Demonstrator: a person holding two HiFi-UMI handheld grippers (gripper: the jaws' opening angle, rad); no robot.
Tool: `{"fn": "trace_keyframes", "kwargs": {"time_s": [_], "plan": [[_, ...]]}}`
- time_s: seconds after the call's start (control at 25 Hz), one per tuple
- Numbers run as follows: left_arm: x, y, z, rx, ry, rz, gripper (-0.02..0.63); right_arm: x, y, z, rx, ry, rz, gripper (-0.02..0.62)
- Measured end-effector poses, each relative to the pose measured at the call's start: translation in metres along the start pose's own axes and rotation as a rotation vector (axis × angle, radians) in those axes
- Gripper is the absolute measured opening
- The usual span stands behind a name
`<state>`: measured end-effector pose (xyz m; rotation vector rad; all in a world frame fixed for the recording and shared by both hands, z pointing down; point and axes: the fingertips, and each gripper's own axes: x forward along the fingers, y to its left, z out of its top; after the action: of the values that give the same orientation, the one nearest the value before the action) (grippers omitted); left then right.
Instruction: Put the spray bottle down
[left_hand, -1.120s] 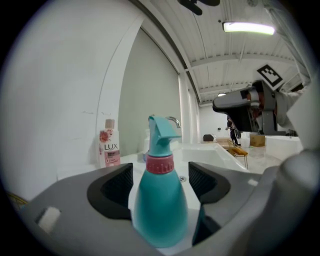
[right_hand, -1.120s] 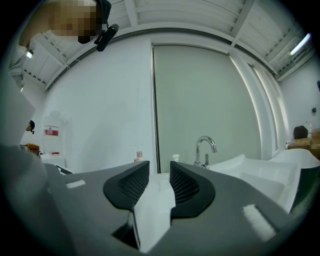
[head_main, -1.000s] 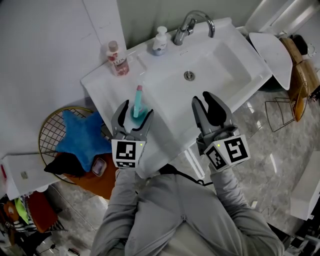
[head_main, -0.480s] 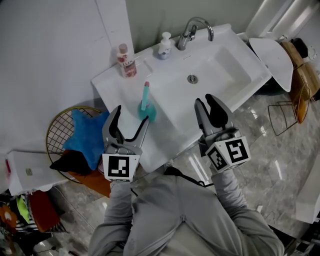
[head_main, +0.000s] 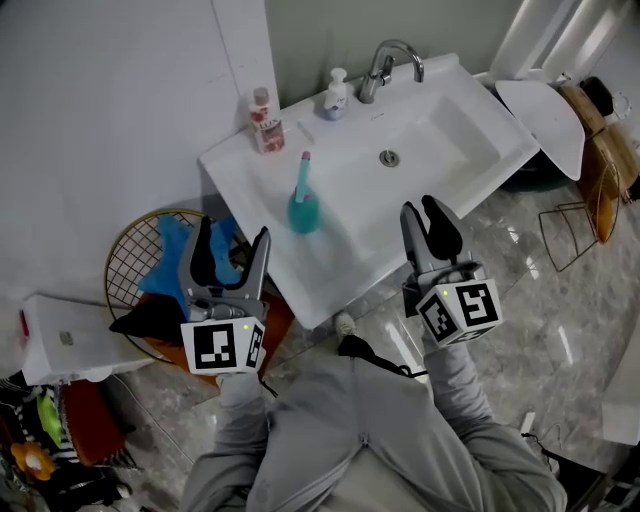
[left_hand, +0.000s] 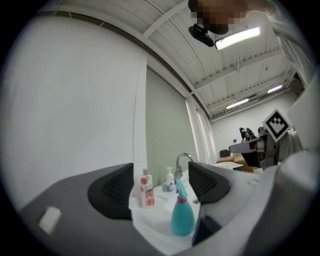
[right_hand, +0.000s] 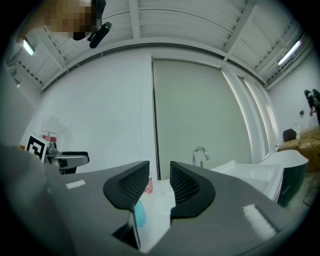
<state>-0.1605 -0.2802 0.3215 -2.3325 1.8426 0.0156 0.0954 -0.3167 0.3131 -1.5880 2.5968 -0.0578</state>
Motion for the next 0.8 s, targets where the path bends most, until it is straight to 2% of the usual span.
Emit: {"fn": "trace_keyframes", "kwargs": {"time_s": [0.8], "plan": [[-0.066, -0.012, 0.018, 0.019, -0.023, -0.014, 0.371, -0.069, 0.042, 0.006, -0.028, -0.033, -0.033, 0.127]]}}
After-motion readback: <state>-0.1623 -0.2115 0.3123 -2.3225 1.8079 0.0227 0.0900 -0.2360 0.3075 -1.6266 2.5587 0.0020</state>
